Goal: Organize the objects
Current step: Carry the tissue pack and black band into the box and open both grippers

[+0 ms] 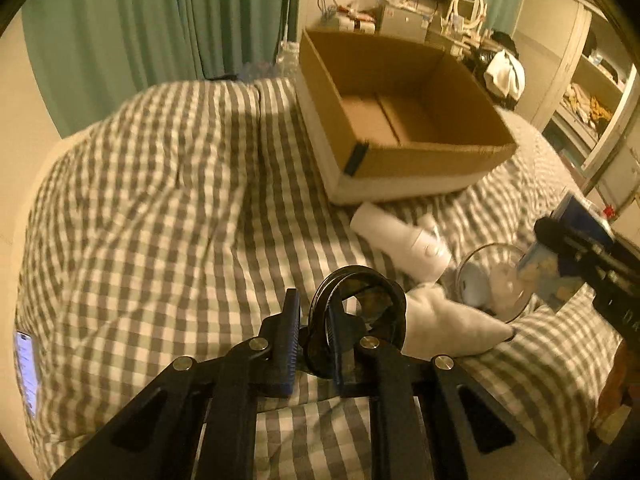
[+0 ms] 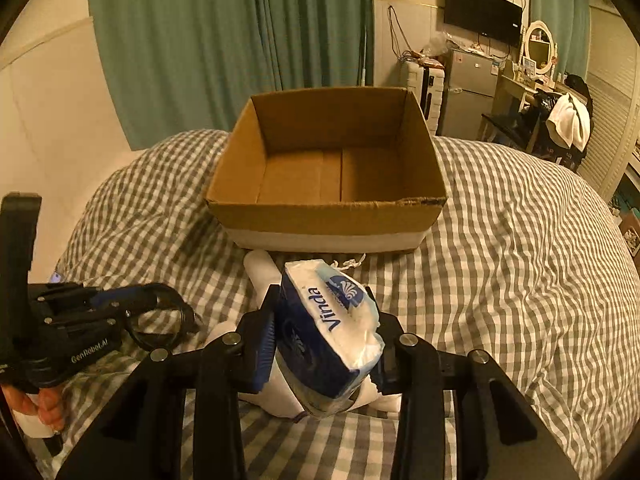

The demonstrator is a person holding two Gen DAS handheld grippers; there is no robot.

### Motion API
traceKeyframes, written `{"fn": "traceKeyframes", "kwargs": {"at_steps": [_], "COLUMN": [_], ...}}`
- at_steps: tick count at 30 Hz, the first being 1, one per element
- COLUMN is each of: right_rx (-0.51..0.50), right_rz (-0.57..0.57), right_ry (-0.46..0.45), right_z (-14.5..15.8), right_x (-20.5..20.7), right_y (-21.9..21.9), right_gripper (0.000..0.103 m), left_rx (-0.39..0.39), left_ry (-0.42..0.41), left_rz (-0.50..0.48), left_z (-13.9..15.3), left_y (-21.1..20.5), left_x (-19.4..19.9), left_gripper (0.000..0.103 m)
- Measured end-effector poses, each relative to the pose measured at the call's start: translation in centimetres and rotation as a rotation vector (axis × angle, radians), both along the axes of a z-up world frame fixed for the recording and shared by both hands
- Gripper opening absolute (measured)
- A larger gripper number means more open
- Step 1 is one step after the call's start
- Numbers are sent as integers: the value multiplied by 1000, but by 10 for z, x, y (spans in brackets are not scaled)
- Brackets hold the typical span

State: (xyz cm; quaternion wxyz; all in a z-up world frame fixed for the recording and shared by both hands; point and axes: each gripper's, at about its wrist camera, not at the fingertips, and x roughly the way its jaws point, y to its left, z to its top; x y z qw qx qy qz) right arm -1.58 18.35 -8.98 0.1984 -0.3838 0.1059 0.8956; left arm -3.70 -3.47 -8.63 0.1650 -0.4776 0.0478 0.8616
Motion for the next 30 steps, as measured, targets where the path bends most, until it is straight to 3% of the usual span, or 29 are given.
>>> {"fn": "traceKeyframes", "kwargs": {"at_steps": [9, 19, 24, 30], "right_rx": [48, 106, 112, 91], "right_rz": [24, 12, -5, -8], "right_ry": [41, 129, 134, 120], "right_z": [35, 85, 92, 75], "right_x": [-7, -40, -72, -112], "right_y": [-4, 24, 50, 77], "right_gripper": [37, 37, 37, 37], "left_rx": [59, 145, 141, 104], "left_ry": [119, 230, 264, 230], "left_rz": [-24, -49, -66, -102], "left_z": [61, 117, 119, 87], "left_y": [16, 41, 58, 80], "left_x": [-16, -72, -105, -146], "left_gripper": [13, 13, 13, 13]}}
